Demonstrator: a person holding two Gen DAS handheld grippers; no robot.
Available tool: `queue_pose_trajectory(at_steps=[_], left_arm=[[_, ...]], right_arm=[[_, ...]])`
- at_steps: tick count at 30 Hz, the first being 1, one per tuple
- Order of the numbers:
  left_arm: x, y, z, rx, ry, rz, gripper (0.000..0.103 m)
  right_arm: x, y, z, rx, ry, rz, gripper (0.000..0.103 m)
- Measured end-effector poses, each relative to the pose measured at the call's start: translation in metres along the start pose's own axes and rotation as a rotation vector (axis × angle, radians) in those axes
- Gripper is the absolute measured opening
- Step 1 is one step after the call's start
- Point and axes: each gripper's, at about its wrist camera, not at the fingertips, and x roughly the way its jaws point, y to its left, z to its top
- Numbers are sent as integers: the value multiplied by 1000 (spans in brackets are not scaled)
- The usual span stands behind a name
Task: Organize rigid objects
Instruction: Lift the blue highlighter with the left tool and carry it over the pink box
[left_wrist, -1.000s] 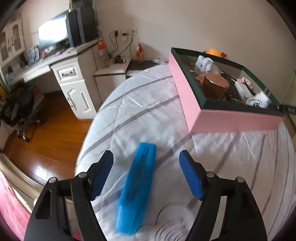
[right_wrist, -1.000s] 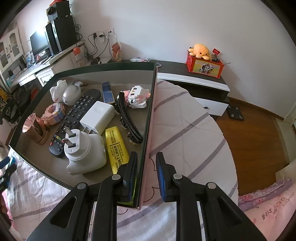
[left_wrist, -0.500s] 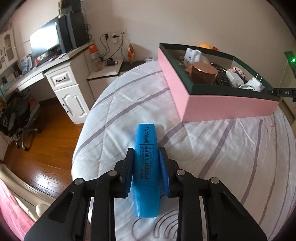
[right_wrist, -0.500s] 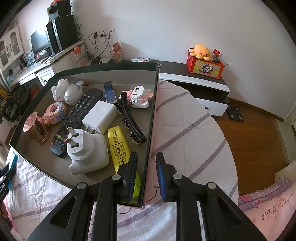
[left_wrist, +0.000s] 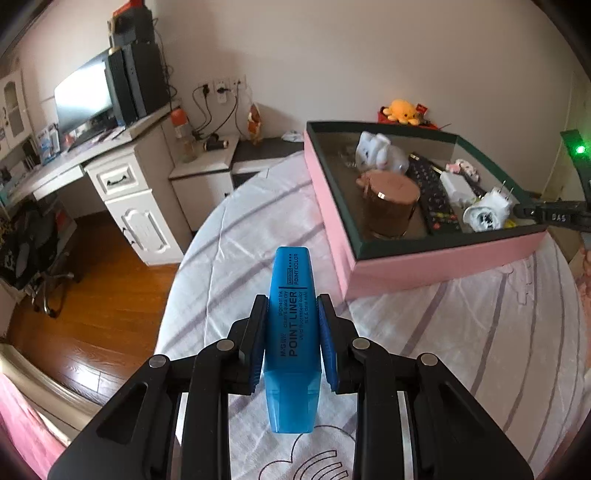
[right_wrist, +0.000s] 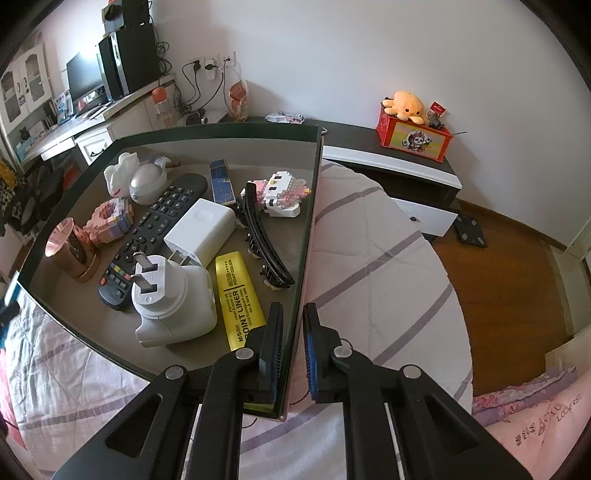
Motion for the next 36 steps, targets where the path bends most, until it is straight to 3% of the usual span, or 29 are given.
queue_pose_trajectory(at_steps=[8,16,26,29,36], left_arm=[[-24,-11,39,49,-66,-16,26],[-16,-68,98,125,-92,-167,26],[29,-137,116,190,-28,-170,26],[42,-148,118,201,-8,-135,26],[65,-164,119,215,42,-133,26]], right_arm=[[0,1,1,-2,5,-2,10],[0,1,2,-10,12,-1,10],[3,-1,7,-10,13,11,11],[6,-2,12,-10,15,15,11],[12,-1,22,-11,17,10,11]])
